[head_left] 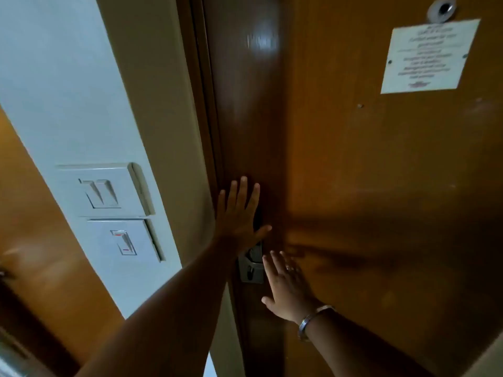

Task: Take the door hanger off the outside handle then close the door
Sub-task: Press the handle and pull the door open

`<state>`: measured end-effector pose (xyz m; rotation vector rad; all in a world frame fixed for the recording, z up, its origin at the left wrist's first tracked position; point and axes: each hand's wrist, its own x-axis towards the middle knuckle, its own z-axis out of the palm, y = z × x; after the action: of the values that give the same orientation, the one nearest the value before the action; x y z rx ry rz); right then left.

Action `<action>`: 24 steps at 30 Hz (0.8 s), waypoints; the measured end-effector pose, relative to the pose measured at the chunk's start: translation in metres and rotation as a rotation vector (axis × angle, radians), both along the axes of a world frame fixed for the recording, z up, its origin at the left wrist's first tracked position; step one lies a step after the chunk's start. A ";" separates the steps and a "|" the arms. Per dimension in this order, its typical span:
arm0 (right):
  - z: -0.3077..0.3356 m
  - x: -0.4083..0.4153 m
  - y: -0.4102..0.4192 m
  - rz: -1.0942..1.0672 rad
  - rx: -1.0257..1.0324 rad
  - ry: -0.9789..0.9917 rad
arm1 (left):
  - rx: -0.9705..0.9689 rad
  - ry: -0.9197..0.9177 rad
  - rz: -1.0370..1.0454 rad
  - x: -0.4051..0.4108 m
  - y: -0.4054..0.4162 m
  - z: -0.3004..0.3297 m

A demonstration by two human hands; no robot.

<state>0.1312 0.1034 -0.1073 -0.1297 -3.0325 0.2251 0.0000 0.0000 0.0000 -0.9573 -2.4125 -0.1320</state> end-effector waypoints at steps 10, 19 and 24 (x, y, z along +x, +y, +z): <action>-0.027 -0.043 -0.025 -0.120 0.096 0.025 | 0.035 0.057 -0.115 -0.026 0.010 -0.027; -0.043 -0.049 -0.018 -0.101 -0.169 -0.130 | 0.089 0.080 -0.137 -0.029 0.013 -0.032; -0.040 -0.041 -0.024 -0.122 -0.231 -0.122 | 0.075 0.053 -0.139 -0.024 0.010 -0.030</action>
<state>0.0903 0.0797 -0.1470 -0.3572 -3.0926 0.5758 -0.0238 0.0099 -0.0304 -1.0797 -2.2758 -0.2422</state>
